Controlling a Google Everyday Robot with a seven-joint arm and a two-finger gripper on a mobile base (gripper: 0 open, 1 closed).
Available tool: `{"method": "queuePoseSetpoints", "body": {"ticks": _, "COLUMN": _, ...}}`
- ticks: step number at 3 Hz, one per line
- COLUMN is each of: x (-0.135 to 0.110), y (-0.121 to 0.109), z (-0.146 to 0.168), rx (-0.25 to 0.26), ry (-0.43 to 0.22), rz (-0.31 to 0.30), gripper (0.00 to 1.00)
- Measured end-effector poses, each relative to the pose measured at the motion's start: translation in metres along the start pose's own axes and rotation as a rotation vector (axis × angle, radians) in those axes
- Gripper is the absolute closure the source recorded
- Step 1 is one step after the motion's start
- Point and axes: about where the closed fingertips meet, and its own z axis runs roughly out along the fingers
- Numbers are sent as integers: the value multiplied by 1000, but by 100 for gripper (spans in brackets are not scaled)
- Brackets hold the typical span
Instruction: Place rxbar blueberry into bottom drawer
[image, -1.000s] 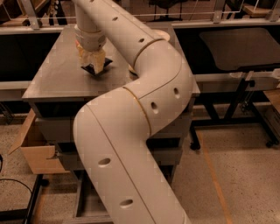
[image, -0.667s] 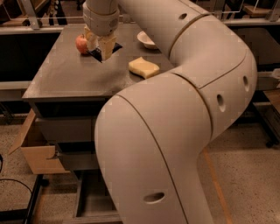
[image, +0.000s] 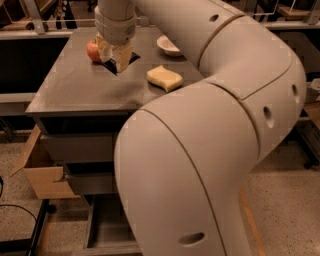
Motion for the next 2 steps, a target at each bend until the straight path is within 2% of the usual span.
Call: {"method": "queuePoseSetpoints", "body": {"ticks": 2, "x": -36, "y": 42, "z": -3, "rx": -17, "ry": -9, "rz": 14, "gripper": 100}}
